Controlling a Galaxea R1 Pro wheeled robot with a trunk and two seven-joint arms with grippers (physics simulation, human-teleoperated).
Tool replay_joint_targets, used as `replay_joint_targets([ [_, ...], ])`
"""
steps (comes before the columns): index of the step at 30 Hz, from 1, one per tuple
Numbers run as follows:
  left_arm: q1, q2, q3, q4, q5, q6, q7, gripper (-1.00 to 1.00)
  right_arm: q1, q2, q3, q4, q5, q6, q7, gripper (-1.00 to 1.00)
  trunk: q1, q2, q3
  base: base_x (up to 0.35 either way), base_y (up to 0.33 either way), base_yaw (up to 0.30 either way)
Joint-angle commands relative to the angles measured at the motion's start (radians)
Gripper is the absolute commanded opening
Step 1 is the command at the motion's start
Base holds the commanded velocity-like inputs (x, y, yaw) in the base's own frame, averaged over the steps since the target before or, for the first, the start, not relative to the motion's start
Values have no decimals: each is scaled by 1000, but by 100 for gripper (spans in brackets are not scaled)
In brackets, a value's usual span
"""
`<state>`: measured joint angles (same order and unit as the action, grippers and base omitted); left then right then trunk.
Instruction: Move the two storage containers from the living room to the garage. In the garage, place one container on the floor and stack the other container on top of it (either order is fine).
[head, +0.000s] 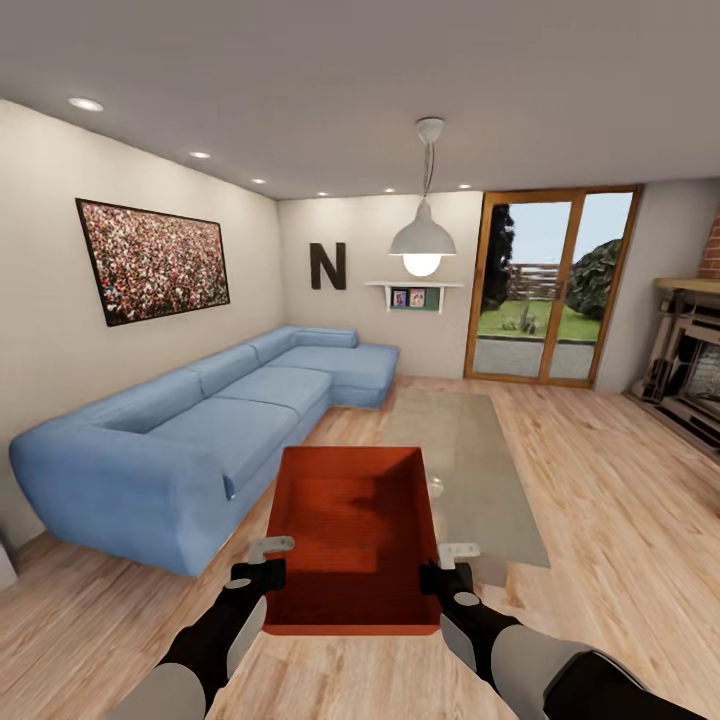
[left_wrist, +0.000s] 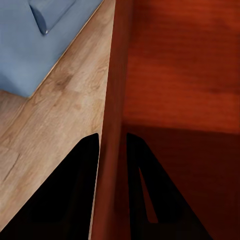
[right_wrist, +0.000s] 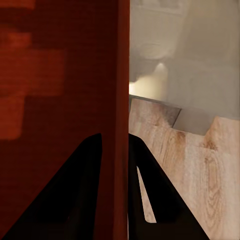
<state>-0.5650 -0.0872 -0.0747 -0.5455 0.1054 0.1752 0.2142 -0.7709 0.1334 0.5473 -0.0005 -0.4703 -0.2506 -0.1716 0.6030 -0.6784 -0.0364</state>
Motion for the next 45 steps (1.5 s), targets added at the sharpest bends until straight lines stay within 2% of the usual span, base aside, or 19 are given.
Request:
replay_joint_targets([
  [1,-1,9,33,-4,-6,7,16,-100,-1,-5,-20,1,-13,-4,-3,-100,0,-2,-2,0,0,19],
  [22,-1,9,33,-4,-5,7,16,-100,-1,-4,-21,1,-13,-7,-3,-100,0,-2,-2,0,0,7],
  [45,-1,10,33,-4,-6,7,16,-100,-1,-5,-21,1,-13,-7,-3,-100,0,-2,-2,0,0,259],
])
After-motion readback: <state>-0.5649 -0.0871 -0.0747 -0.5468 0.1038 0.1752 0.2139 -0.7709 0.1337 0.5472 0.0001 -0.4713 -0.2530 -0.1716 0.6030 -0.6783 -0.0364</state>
